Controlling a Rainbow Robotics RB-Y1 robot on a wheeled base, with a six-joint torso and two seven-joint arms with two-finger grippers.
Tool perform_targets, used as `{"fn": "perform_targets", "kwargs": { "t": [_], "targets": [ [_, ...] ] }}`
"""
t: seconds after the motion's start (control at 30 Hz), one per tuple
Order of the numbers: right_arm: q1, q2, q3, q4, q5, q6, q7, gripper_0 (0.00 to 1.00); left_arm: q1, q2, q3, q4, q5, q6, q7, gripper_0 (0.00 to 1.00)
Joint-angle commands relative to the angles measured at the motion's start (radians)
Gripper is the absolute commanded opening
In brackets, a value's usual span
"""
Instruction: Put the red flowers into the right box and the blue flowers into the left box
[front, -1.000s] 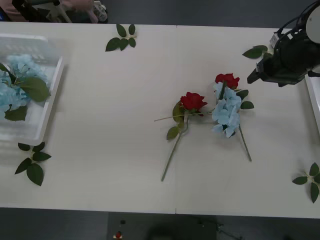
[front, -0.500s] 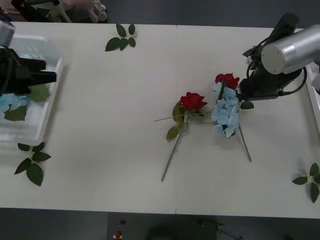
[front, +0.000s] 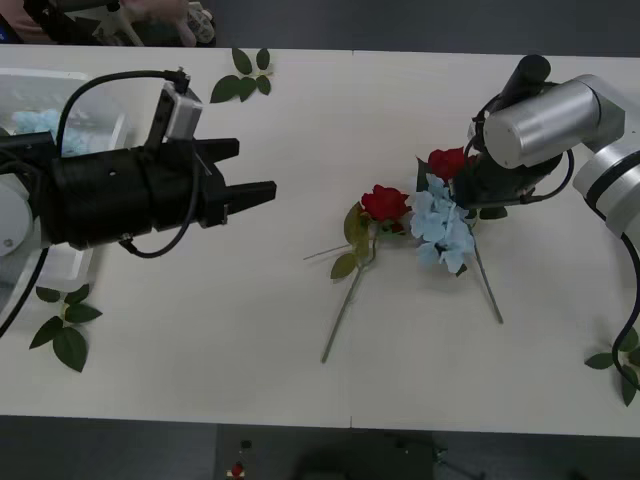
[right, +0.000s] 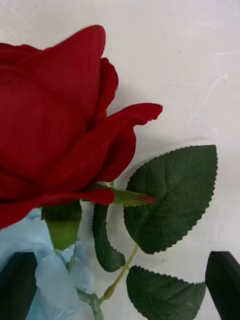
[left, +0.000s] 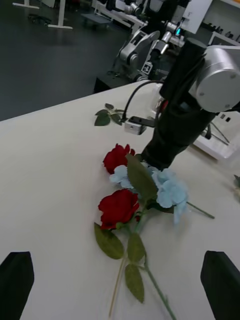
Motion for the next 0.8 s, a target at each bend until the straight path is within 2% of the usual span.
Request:
{"fn": "perform_targets", "kwargs": {
  "t": [0.03,0.23,0.33,0.37,0.4,0.47,0.53,0.57,0.63,0.8],
  "targets": [
    [-0.025,0.011,-0.004,0.028,0.013,-0.026,0.006,0.97,0.009,-0.011,-0.008,-0.063,0.017,-0.008,-0.043,1.00],
    [-0.025,0.018,-0.002,0.038,0.028,-0.032,0.009,0.94,0.014,-0.010,-0.005,-0.069,0.103,0.047,-0.131,1.00],
    [-0.025,0.018,-0.002,0.044,0.034,-0.034,0.009,0.84,0.014,-0.010,-0.002,-0.069,0.131,0.070,-0.154,1.00],
    [-0.025,0.018,-0.002,0.051,0.031,-0.035,0.009,0.75,0.015,-0.010,0.000,-0.069,0.131,0.080,-0.158,1.00],
    [-0.025,0.018,-0.002,0.053,0.030,-0.037,0.009,0.59,0.018,-0.010,0.004,-0.070,0.134,0.090,-0.161,1.00],
    [-0.025,0.018,-0.002,0.053,0.030,-0.040,0.009,0.38,0.026,-0.010,0.009,-0.069,0.137,0.093,-0.170,1.00],
    [-0.025,0.018,-0.002,0.053,0.030,-0.041,0.007,0.26,0.029,-0.010,0.009,-0.069,0.134,0.092,-0.178,1.00],
    [-0.025,0.018,-0.002,0.053,0.030,-0.041,0.003,0.15,0.029,-0.010,0.009,-0.069,0.125,0.092,-0.196,1.00],
    [-0.025,0.018,-0.002,0.053,0.030,-0.041,0.003,0.07,0.029,-0.010,0.015,-0.069,0.112,0.092,-0.230,1.00],
    [-0.027,0.013,-0.005,0.053,0.025,-0.049,0.003,0.00,0.032,-0.011,0.018,-0.066,0.105,0.092,-0.249,1.00]
  ]
}}
